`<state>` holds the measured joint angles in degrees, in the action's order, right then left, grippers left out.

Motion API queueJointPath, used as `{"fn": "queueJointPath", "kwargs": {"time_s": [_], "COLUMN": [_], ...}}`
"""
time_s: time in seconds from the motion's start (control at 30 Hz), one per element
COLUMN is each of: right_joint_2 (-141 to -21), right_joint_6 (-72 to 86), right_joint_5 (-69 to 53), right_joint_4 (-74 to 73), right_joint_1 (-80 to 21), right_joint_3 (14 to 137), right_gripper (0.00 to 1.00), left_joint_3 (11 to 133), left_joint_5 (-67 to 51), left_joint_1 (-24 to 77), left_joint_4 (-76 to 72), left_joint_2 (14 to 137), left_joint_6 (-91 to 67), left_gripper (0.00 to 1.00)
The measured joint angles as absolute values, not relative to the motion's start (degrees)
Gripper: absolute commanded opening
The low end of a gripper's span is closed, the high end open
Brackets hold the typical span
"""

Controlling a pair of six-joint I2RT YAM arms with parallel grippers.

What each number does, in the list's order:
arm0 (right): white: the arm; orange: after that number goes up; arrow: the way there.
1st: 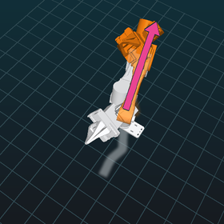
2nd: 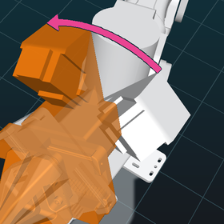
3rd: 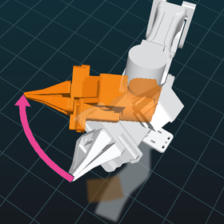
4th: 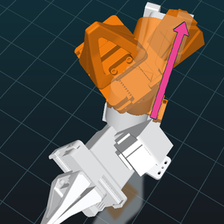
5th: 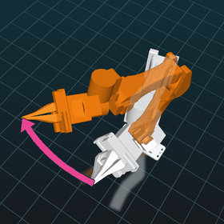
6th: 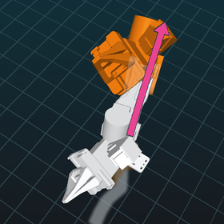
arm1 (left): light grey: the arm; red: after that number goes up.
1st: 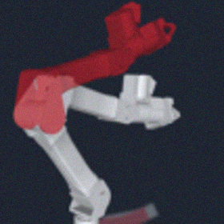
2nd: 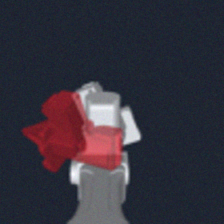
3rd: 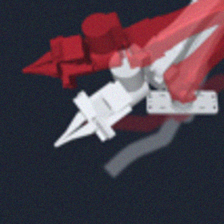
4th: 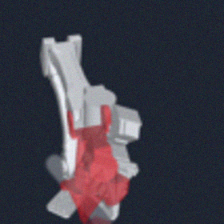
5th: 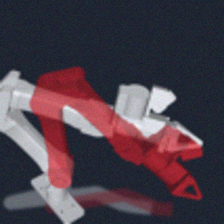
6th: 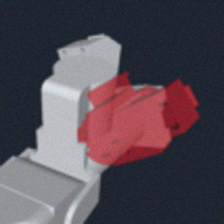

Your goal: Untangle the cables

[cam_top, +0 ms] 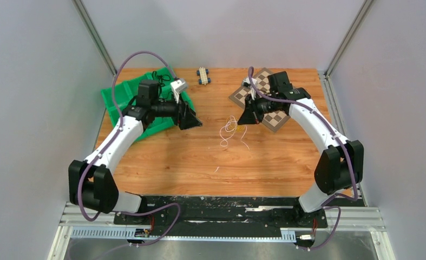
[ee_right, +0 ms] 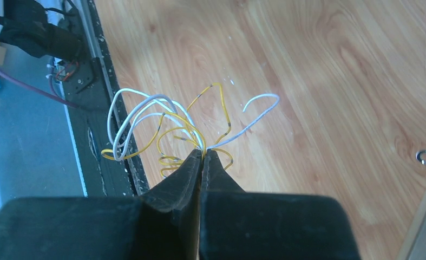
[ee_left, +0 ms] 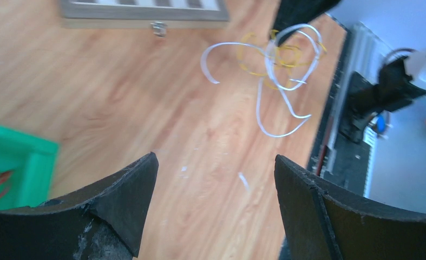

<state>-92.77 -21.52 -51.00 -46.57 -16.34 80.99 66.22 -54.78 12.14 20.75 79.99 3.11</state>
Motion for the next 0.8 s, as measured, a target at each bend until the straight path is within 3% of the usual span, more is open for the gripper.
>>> {"fn": "queueJointPath", "kwargs": {"time_s": [0.3, 0.4, 0.57, 0.8], "right_joint_2": [-92.58, -92.58, -92.25, -83.79], "right_joint_6": [-18.00, -17.28, -17.04, -21.23], "right_joint_5": [-52.18, -52.18, -53.01, -55.46], "right_joint_4": [-44.49, -43.72, -43.38, -42.15], "right_joint_1": [-19.64, -20.40, -20.97, -21.23], "right_joint_3": [83.00, 83.00, 83.07, 78.56], "right_gripper": [0.00, 0.00, 0.00, 0.00], "left_joint_3": [61.58, 61.39, 61.08, 57.32], "left_joint_5": [-54.74, -53.39, -52.01, -55.88], "left_joint_1": [24.56, 27.22, 27.88, 22.57], "left_joint_4": [9.85, 7.16, 4.03, 1.93], "left_joint_2": [77.34, 77.69, 78.67, 74.54], "left_joint_6": [-4.56, -7.16, -8.71, -4.34], "left_gripper": [0.92, 0.84, 0.62, 0.59]}}
